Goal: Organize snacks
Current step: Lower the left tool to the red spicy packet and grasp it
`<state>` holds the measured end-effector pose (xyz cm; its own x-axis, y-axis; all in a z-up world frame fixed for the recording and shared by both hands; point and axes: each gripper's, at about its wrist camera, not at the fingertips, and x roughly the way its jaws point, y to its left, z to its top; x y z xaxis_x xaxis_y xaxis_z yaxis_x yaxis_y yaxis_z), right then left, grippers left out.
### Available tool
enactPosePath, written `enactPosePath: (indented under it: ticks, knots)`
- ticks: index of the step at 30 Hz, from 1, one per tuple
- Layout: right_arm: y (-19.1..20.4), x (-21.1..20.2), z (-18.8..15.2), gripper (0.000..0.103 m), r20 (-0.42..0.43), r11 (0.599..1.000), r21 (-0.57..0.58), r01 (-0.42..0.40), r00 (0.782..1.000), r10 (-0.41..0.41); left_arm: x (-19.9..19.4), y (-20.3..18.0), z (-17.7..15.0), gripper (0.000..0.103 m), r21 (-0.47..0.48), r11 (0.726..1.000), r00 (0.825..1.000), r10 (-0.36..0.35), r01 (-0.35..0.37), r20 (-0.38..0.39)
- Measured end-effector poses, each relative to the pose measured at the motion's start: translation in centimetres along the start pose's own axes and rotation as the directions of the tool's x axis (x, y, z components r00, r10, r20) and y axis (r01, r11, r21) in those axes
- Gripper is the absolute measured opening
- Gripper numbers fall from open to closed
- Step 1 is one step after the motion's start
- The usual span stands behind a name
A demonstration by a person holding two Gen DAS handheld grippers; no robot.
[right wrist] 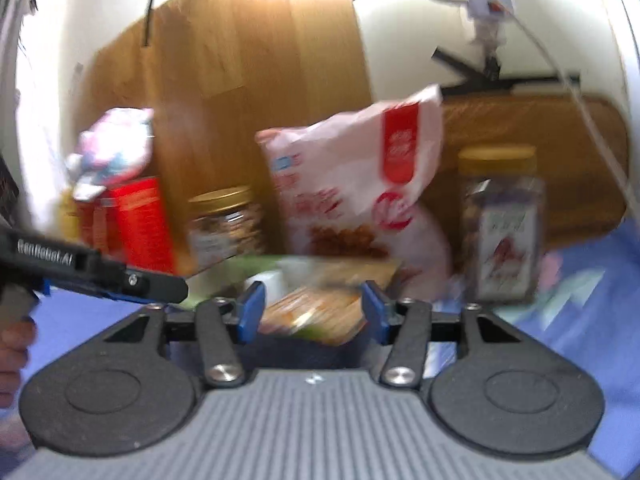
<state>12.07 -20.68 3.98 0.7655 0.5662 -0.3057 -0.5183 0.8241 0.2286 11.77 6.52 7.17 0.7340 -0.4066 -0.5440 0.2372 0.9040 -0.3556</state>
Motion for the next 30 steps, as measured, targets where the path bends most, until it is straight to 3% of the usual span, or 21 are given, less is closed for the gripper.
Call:
enactPosePath:
  ticks: [3, 5, 9, 14, 19, 21, 22, 23, 25, 26, 27, 30]
  knots:
    - [1.2, -1.6, -2.9, 0.067, -0.118, 0.989, 0.068, -0.129, 0.984, 0.136, -2.3, 1.6, -3.9, 0.056, -0.027, 1.000, 0.998, -0.003, 0.001, -0.057]
    - [2.2, -2.6, -5.0, 0.067, -0.192, 0.974, 0.128, -0.185, 0.959, 0.207, -3.8, 2.4, -6.6, 0.056, -0.061, 0.998, 0.996, -0.005, -0.001, -0.094]
    - [3.9, -4.8, -8.2, 0.067, -0.276, 0.956, 0.200, -0.217, 0.923, 0.267, -6.2, 2.9, -10.3, 0.056, -0.129, 0.992, 0.993, -0.028, 0.013, -0.116]
    - [5.9, -7.4, -9.7, 0.067, -0.289, 0.955, 0.197, -0.223, 0.917, 0.273, -7.5, 2.5, -13.7, 0.057, -0.155, 0.986, 0.991, -0.074, 0.056, -0.114]
    - [7.9, -7.2, -10.4, 0.067, -0.286, 0.936, 0.235, -0.263, 0.901, 0.325, -7.8, 1.8, -15.1, 0.058, -0.182, 0.975, 0.986, -0.144, 0.126, -0.088]
    - [8.6, -7.0, -10.6, 0.066, -0.286, 0.932, 0.238, -0.273, 0.897, 0.336, -8.1, 1.6, -15.6, 0.058, -0.176, 0.976, 0.987, -0.140, 0.125, -0.074]
    - [9.0, -6.8, -10.7, 0.063, -0.286, 0.935, 0.230, -0.272, 0.899, 0.332, -8.1, 1.7, -15.7, 0.058, -0.180, 0.975, 0.987, -0.145, 0.131, -0.067]
    - [9.3, -6.6, -10.8, 0.051, -0.292, 0.936, 0.229, -0.268, 0.898, 0.329, -8.2, 2.0, -15.8, 0.058, -0.194, 0.971, 0.986, -0.153, 0.139, -0.059]
    - [9.4, -6.1, -10.9, 0.039, -0.295, 0.936, 0.248, -0.251, 0.900, 0.320, -8.5, 2.5, -16.2, 0.058, -0.224, 0.962, 0.984, -0.173, 0.158, -0.046]
    - [9.3, -5.7, -11.0, 0.023, -0.305, 0.932, 0.270, -0.242, 0.897, 0.321, -8.6, 2.8, -16.2, 0.058, -0.242, 0.955, 0.982, -0.184, 0.170, -0.040]
    - [9.0, -5.7, -11.4, 0.018, -0.308, 0.924, 0.296, -0.241, 0.892, 0.331, -8.6, 3.0, -16.3, 0.058, -0.254, 0.951, 0.981, -0.192, 0.177, -0.036]
    - [9.1, -5.4, -11.4, 0.016, -0.300, 0.915, 0.320, -0.245, 0.890, 0.343, -8.8, 3.2, -16.5, 0.058, -0.271, 0.944, 0.979, -0.202, 0.186, -0.032]
